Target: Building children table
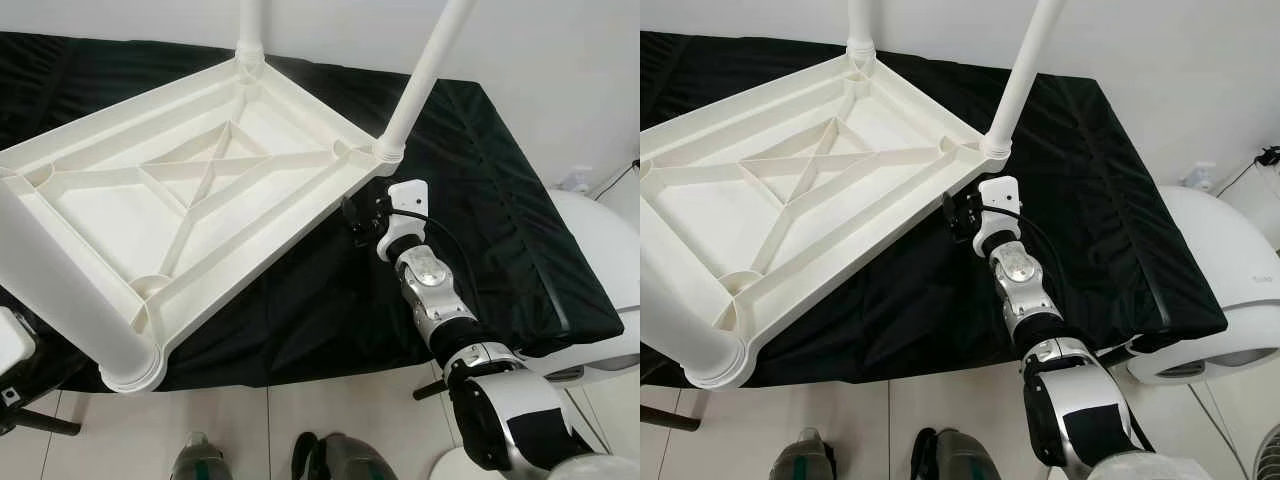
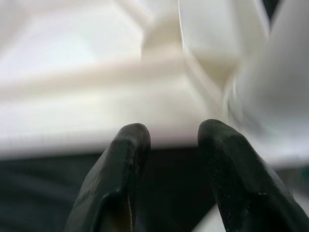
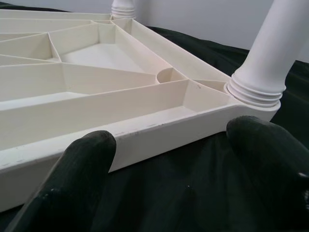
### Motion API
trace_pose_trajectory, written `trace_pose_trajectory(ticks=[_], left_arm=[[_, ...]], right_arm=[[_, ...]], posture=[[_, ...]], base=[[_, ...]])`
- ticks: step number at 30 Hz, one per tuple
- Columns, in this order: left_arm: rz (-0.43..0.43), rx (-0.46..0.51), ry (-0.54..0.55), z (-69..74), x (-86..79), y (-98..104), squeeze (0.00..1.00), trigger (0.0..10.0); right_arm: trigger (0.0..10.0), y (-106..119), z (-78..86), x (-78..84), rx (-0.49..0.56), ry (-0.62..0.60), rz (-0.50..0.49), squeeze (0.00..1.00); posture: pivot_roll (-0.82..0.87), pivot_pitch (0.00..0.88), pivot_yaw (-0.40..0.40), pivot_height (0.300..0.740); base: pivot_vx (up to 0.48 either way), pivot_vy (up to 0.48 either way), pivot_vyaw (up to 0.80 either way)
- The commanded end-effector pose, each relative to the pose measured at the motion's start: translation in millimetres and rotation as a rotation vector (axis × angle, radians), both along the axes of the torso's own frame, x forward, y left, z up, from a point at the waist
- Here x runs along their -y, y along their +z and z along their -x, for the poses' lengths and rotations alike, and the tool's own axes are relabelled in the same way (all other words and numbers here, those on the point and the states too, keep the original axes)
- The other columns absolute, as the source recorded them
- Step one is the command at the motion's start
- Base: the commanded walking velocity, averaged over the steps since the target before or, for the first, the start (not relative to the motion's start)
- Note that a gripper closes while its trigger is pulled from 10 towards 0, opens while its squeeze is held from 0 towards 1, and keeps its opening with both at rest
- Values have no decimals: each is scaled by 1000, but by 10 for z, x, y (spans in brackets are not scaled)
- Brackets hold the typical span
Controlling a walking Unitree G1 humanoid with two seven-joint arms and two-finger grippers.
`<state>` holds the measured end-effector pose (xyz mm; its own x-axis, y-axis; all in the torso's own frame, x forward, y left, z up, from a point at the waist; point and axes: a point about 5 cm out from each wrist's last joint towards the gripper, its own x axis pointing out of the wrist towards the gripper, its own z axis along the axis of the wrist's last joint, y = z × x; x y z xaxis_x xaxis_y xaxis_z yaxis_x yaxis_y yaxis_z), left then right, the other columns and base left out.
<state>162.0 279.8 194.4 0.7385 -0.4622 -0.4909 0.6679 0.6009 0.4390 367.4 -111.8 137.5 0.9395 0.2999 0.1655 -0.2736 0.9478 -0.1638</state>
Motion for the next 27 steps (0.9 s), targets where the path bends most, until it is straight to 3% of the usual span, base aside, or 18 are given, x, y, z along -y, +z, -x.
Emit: trace_pose_trajectory(ticks=[1,4,8,17,22,24,26,27], left_arm=[[26,100,87,-71,91,-33,0,10000],[100,203,143,-184,166,-16,0,10000],[170,274,203,-265,232,-15,0,10000],[271,346,305,-341,265,-52,0,10000],[417,369,368,-452,526,-159,0,10000],[417,369,368,-452,526,-159,0,10000],[480,381,376,-526,718,-188,0,10000],[480,381,376,-526,718,-188,0,10000]], right_arm=[[10000,-37,9,40,-7,-15,8,0],[10000,-50,16,23,-9,-15,4,0],[10000,-59,22,8,-10,-13,3,0],[10000,-71,26,12,-12,-15,3,0],[10000,-80,24,16,-15,-22,1,0],[10000,-80,24,16,-15,-22,1,0],[10000,-77,23,7,-15,-27,-5,0],[10000,-77,23,7,-15,-27,-5,0]], posture=[[253,100,-132,740],[251,94,-133,740],[249,89,-133,740],[248,83,-136,740],[244,79,-132,740],[244,79,-132,740],[241,81,-130,740],[241,81,-130,740]], base=[[0,0,0],[0,0,0],[0,0,0],[0,0,0],[0,0,0],[0,0,0],[0,0,0],[0,0,0]])
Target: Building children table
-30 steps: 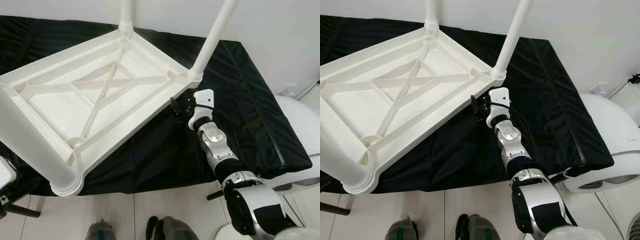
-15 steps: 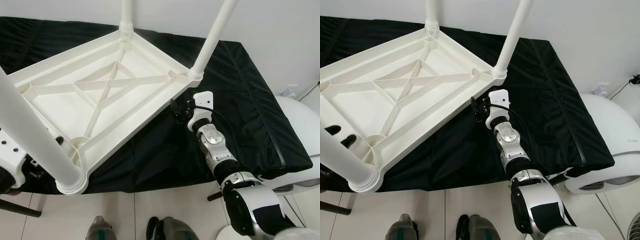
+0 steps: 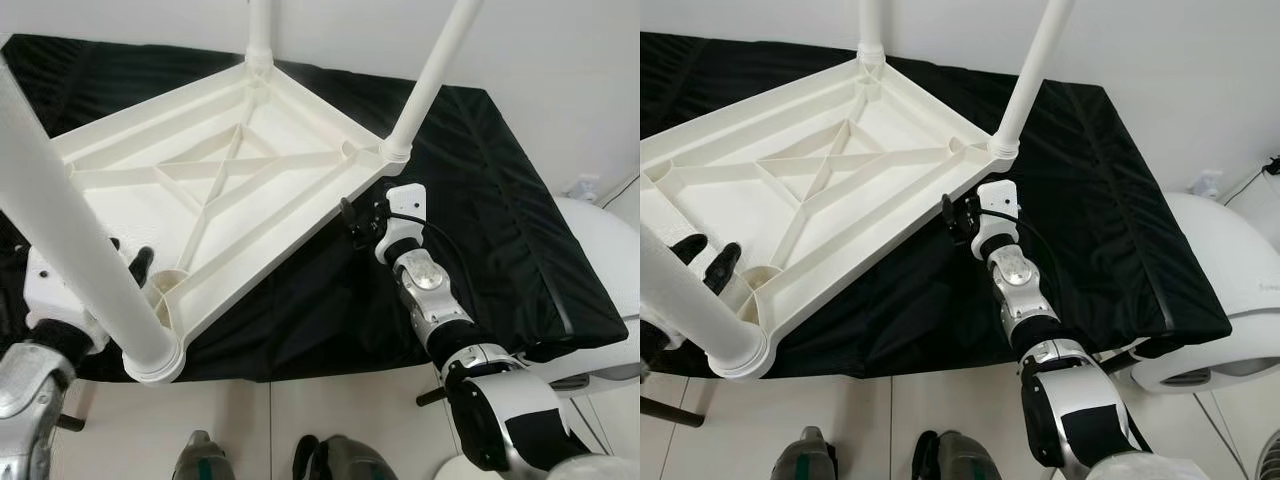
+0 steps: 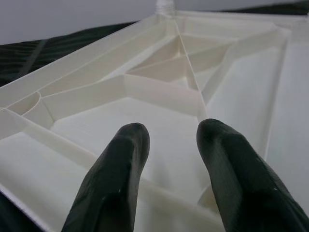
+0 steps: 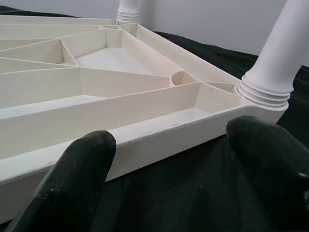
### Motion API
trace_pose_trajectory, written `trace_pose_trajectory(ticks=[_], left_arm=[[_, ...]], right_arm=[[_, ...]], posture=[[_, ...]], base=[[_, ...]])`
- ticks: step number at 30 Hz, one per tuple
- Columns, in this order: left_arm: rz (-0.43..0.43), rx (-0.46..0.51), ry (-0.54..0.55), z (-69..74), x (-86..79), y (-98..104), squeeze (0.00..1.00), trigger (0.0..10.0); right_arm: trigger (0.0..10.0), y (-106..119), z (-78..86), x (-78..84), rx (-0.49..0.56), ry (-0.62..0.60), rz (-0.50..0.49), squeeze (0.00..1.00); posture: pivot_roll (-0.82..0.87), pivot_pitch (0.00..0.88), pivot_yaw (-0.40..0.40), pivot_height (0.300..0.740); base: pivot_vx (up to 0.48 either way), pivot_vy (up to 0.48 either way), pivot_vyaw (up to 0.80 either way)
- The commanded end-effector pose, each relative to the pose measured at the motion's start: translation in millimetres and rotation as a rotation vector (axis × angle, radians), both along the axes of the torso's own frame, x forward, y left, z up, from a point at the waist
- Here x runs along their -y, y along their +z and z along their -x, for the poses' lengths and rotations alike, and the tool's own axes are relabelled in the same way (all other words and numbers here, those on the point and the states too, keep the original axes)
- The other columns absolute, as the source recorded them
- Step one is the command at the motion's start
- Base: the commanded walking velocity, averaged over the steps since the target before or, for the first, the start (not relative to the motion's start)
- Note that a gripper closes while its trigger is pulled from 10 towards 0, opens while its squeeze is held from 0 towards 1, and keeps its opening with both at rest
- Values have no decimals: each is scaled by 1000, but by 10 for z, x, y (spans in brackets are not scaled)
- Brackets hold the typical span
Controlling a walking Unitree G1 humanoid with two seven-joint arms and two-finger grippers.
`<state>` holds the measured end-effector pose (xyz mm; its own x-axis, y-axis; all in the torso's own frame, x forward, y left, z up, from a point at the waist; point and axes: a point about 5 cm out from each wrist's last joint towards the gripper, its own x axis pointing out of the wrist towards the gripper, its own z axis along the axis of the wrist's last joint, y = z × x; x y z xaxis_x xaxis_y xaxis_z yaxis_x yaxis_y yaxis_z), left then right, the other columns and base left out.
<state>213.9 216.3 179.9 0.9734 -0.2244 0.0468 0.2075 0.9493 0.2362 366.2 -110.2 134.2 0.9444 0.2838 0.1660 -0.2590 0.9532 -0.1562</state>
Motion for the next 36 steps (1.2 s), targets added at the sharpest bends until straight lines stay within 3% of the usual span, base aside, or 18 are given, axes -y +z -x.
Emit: trace_pose_trajectory(ticks=[1,4,18,27,31,36], left_arm=[[30,-13,-24,-39,182,-57,0,10000],[79,-1,-28,-128,335,-63,0,10000],[168,61,-70,-413,721,58,0,10000],[184,64,-112,-477,893,73,0,10000],[208,66,-142,-534,1037,88,0,10000],[214,73,-155,-571,1104,103,0,10000]], right_arm=[[10000,-46,14,14,-13,-13,-2,0],[10000,-59,21,10,-18,-27,-12,0],[10000,-74,-4,52,-53,-114,-25,0],[10000,-75,-11,75,-75,-131,-36,0],[10000,-58,-22,130,-93,-196,-73,0],[10000,-58,-25,159,-106,-242,-95,0]], posture=[[233,80,-126,740],[225,80,-126,740],[185,79,-120,740],[163,81,-116,740],[136,85,-114,740],[130,87,-113,740]], base=[[0,0,0],[0,0,0],[0,0,0],[0,0,0],[0,0,0],[0,0,0]])
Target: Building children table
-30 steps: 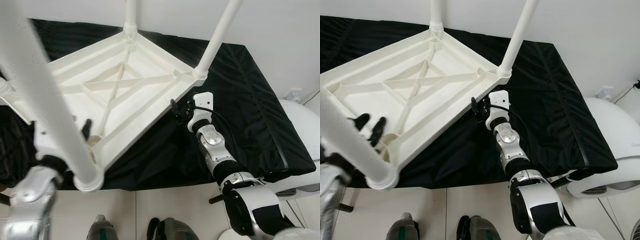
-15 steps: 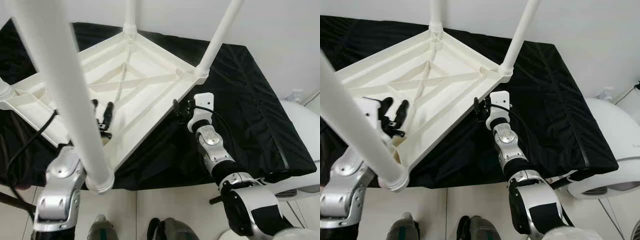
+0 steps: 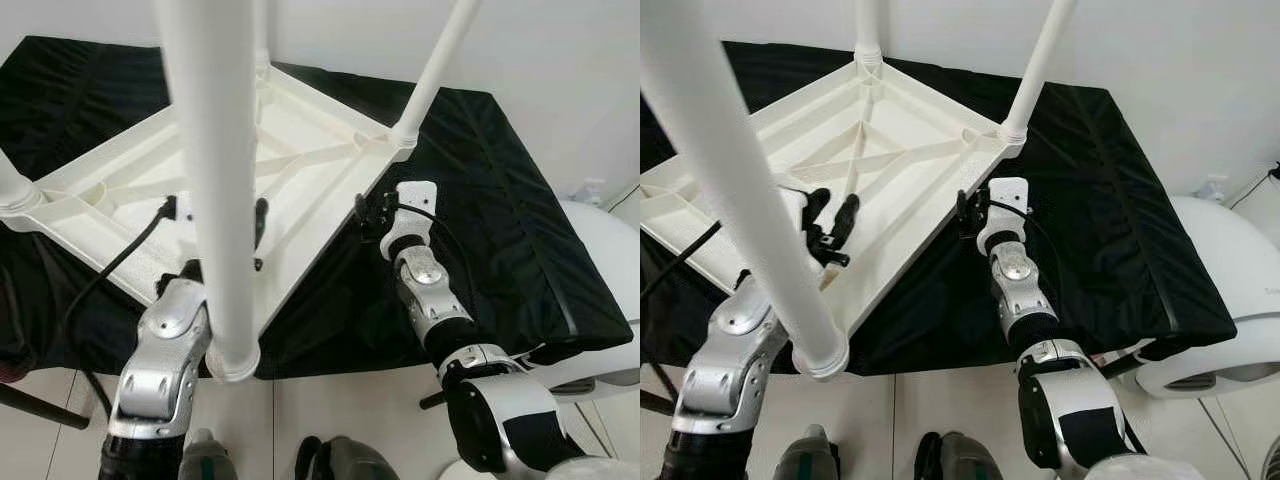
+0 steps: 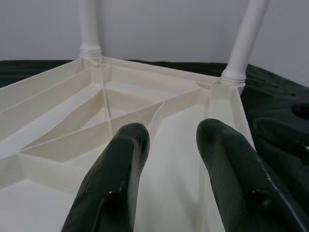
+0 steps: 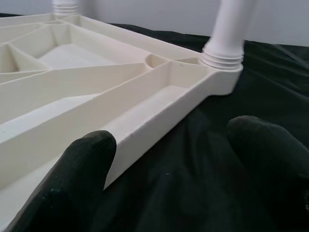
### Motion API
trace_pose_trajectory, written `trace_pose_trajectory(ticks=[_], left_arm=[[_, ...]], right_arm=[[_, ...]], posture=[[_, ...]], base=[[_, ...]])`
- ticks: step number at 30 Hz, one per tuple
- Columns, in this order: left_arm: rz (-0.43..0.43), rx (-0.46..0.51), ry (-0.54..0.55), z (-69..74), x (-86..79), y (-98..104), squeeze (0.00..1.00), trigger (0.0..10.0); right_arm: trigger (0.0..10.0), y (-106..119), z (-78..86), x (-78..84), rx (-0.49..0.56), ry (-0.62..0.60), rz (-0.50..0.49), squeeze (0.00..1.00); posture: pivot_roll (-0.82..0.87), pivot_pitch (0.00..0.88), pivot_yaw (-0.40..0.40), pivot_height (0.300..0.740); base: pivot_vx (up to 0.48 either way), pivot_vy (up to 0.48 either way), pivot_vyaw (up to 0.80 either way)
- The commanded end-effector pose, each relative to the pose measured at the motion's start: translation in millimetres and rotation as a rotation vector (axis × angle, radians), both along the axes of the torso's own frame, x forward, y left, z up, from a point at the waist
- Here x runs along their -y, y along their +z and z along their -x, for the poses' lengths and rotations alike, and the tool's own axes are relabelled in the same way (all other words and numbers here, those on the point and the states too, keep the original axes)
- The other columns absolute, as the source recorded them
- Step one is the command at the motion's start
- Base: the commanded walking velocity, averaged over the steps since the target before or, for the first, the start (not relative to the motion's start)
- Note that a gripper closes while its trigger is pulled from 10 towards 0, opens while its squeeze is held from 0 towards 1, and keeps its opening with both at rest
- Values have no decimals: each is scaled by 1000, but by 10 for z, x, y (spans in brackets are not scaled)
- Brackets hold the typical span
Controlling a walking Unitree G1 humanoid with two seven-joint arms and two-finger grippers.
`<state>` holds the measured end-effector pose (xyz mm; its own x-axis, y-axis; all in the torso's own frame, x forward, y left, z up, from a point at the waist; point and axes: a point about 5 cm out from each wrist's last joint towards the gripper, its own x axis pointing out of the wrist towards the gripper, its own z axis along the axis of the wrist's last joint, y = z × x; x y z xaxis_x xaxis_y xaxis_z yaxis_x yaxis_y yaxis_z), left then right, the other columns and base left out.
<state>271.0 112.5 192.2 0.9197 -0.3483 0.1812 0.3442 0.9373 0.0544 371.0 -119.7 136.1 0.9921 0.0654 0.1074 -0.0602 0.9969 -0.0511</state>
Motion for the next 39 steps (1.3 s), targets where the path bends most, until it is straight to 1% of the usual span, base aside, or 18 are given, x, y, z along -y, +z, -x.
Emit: trace_pose_trajectory(ticks=[1,4,5,8,9,10,12,17,21,26,28,29,30,34,35,36,37,39], left_arm=[[14,3,-6,-26,100,1,0,10000],[34,15,-22,-91,168,49,0,10000],[34,15,-22,-91,168,49,0,10000],[31,21,-33,-117,197,64,0,10000],[31,21,-33,-117,197,64,0,10000],[28,23,-37,-123,210,69,0,10000],[26,29,-44,-131,228,82,0,10000],[27,32,-49,-136,243,90,0,10000],[32,42,-67,-140,297,117,0,10000],[35,47,-69,-143,312,128,0,10000],[39,50,-65,-143,315,133,0,10000],[39,50,-65,-143,315,133,0,10000],[42,51,-63,-138,313,136,0,10000],[44,52,-60,-130,317,136,0,10000],[46,52,-60,-125,318,137,0,10000],[46,52,-60,-125,318,137,0,10000],[48,53,-59,-120,319,139,0,10000],[48,53,-59,-120,319,139,0,10000]], right_arm=[[10000,-74,25,45,-40,-39,-33,0],[10000,-58,31,-40,-74,-39,-152,0],[10000,-58,31,-40,-74,-39,-152,0],[10000,-47,53,-119,-104,-24,-256,0],[10000,-47,53,-119,-104,-24,-256,0],[10000,-52,65,-146,-122,-24,-305,0],[10000,-47,81,-188,-134,-17,-338,0],[10000,-40,94,-225,-140,-10,-360,0],[10000,2,103,-357,-181,8,-406,0],[10000,49,105,-419,-203,17,-398,0],[10000,11,109,-486,-262,15,-261,0],[10000,11,109,-486,-262,15,-261,0],[10000,-28,116,-510,-289,18,-223,0],[10000,-78,138,-529,-328,23,-201,0],[8941,-103,149,-541,-347,25,-197,0],[8941,-103,149,-541,-347,25,-197,0],[4902,-121,159,-555,-363,28,-186,0],[4902,-121,159,-555,-363,28,-186,0]], posture=[[120,87,-110,740],[112,87,-106,740],[112,87,-106,740],[106,84,-102,740],[106,84,-102,740],[107,83,-102,740],[106,81,-101,740],[106,78,-100,740],[106,74,-103,740],[106,73,-104,740],[108,73,-114,740],[108,73,-114,740],[110,72,-118,740],[113,69,-124,740],[113,68,-127,740],[113,68,-127,740],[115,66,-128,740],[115,66,-128,740]], base=[[0,0,0],[0,0,0],[0,0,0],[0,0,0],[0,0,0],[0,0,0],[0,0,0],[0,0,0],[0,0,0],[0,0,0],[0,0,0],[0,0,0],[0,0,0],[0,0,0],[0,0,0],[0,0,0],[0,0,0],[0,0,0]])
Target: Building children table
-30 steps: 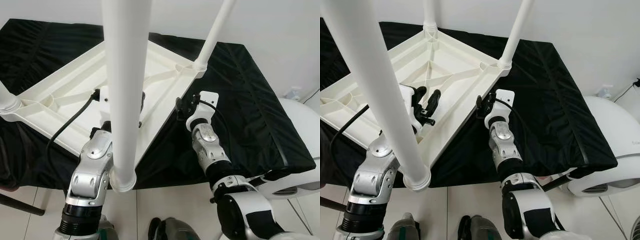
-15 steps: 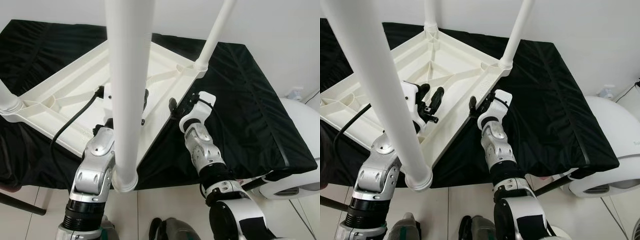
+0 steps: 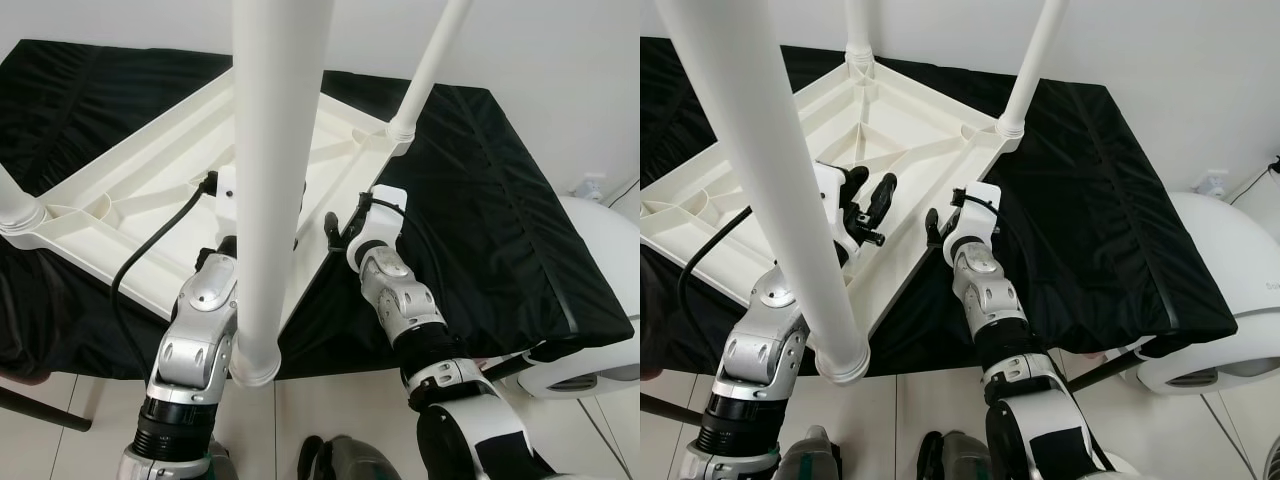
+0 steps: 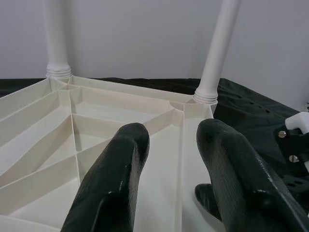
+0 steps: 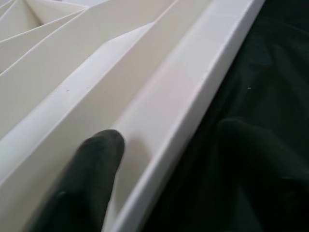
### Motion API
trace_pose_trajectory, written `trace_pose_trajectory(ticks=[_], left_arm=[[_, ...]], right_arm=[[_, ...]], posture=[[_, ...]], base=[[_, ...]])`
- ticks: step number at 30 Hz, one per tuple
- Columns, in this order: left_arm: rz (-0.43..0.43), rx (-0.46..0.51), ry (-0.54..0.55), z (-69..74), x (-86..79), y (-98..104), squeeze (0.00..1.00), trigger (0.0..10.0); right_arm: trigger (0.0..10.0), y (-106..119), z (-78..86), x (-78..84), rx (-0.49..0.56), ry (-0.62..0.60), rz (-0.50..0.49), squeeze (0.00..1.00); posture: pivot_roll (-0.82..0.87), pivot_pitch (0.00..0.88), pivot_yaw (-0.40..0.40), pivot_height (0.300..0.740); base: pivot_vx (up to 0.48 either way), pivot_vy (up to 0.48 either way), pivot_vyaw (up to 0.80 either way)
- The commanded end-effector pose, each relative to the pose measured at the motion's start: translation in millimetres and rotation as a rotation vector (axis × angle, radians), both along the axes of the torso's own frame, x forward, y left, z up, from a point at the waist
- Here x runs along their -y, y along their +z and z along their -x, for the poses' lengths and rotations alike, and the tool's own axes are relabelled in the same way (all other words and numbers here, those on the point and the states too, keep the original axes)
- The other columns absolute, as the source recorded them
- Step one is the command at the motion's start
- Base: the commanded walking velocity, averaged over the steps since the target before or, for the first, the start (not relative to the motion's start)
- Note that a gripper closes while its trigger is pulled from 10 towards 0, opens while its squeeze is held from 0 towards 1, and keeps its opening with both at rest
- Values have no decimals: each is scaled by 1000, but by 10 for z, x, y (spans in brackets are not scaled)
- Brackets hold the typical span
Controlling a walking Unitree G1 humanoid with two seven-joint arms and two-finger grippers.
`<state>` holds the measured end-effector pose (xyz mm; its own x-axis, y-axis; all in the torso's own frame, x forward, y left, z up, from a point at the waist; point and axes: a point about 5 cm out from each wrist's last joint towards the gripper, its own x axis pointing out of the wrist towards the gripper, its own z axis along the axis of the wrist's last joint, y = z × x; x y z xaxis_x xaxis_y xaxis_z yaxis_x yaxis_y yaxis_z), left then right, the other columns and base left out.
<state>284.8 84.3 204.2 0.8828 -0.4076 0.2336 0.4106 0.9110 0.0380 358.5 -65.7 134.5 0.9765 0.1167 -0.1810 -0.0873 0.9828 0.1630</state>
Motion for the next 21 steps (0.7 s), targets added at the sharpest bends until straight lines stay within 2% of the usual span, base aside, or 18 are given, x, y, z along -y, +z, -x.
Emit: trace_pose_trajectory(ticks=[1,2,6,7,8,17,18,19,20,21], left_arm=[[16,10,15,24,40,23,0,10000],[17,12,16,28,42,27,0,10000],[21,13,16,33,46,34,0,10000],[22,15,16,33,49,40,0,10000],[22,18,15,34,55,49,0,10000],[23,24,15,44,71,79,0,10000],[23,25,15,48,70,82,0,10000],[23,25,16,52,69,86,0,10000],[23,25,16,52,69,86,0,10000],[24,26,16,58,67,90,0,10000]], right_arm=[[3333,-114,39,-27,-62,-6,18,0],[314,-112,40,-32,-71,-7,22,0],[667,-106,27,-20,-77,-23,33,0],[3569,-103,11,-2,-85,-39,40,0],[10000,-93,-17,23,-90,-54,47,0],[10000,-90,-96,127,-119,-109,61,0],[9647,-98,-106,142,-126,-117,63,0],[8510,-104,-118,145,-135,-117,58,0],[8510,-104,-118,145,-135,-117,58,0],[4235,-105,-132,144,-142,-121,54,0]], posture=[[115,66,-129,740],[115,66,-129,740],[115,66,-130,740],[116,67,-130,740],[116,71,-130,740],[122,88,-131,740],[122,88,-131,740],[122,93,-131,740],[122,93,-131,740],[122,99,-128,740]], base=[[0,0,0],[0,0,0],[0,0,0],[0,0,0],[0,0,0],[0,0,0],[0,0,0],[0,0,0],[0,0,0],[0,0,0]])
